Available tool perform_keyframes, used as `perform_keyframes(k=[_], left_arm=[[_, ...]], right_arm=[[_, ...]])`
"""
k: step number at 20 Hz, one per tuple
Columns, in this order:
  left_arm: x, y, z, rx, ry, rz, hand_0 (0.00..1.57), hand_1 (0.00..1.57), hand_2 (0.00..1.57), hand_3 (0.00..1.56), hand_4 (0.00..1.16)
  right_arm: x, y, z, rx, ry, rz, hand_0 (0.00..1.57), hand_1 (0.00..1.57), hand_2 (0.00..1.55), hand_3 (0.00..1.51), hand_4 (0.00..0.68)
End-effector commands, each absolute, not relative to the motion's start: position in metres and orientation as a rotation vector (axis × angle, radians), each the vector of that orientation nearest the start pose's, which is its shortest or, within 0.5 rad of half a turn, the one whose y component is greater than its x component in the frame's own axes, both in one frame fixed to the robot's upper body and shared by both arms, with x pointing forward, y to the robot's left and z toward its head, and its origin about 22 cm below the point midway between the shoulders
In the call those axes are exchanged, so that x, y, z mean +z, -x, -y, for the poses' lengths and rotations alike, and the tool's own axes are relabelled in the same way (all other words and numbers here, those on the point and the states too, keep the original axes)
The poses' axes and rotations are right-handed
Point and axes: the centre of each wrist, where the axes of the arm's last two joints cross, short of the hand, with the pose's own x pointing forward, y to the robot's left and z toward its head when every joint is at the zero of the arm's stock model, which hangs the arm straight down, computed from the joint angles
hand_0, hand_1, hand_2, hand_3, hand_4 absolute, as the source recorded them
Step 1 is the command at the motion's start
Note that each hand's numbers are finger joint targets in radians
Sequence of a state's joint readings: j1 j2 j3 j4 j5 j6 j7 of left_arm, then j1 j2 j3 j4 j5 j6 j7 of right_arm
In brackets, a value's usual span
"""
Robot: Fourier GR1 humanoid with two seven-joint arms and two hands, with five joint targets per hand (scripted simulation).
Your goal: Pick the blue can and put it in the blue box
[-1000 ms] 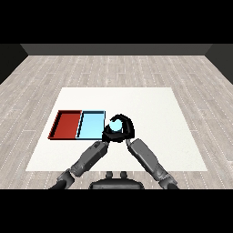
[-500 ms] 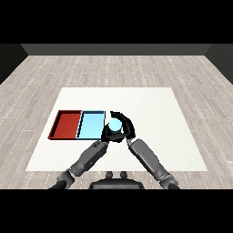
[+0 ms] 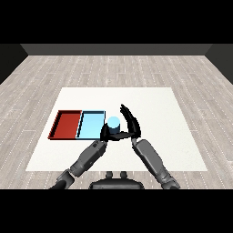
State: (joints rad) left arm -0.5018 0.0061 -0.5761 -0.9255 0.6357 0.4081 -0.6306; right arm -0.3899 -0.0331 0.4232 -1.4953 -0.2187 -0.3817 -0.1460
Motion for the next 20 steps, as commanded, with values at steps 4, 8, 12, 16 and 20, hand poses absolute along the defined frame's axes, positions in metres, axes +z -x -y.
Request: perform_keyframes(k=[4, 8, 12, 16, 20], left_arm=[[-0.031, -0.325, -0.084, 0.052, 0.199, 1.804, 1.57, 1.57, 1.57, 1.53, 1.15], [-0.022, -0.337, -0.112, 0.027, 0.106, 1.814, 1.57, 1.57, 1.57, 1.53, 1.15], [-0.013, -0.346, -0.153, -0.005, -0.050, 1.836, 1.57, 1.57, 1.57, 1.52, 1.14], [-0.015, -0.351, -0.196, -0.030, -0.194, 1.761, 1.57, 1.57, 1.57, 1.52, 1.15], [-0.007, -0.368, -0.230, -0.104, -0.381, 1.664, 1.57, 1.57, 1.57, 1.50, 1.11]], right_arm=[[0.064, -0.272, 0.150, -0.099, -0.308, 1.998, 0.00, 0.00, 0.00, 0.00, 0.000], [0.071, -0.266, 0.172, -0.270, -0.261, 1.976, 0.00, 0.00, 0.00, 0.00, 0.000], [0.064, -0.263, 0.191, -0.311, -0.261, 1.961, 0.00, 0.00, 0.00, 0.00, 0.000], [0.063, -0.269, 0.203, -0.362, -0.255, 1.963, 0.00, 0.00, 0.00, 0.00, 0.000], [0.049, -0.266, 0.211, -0.345, -0.289, 1.936, 0.00, 0.00, 0.00, 0.00, 0.000]])
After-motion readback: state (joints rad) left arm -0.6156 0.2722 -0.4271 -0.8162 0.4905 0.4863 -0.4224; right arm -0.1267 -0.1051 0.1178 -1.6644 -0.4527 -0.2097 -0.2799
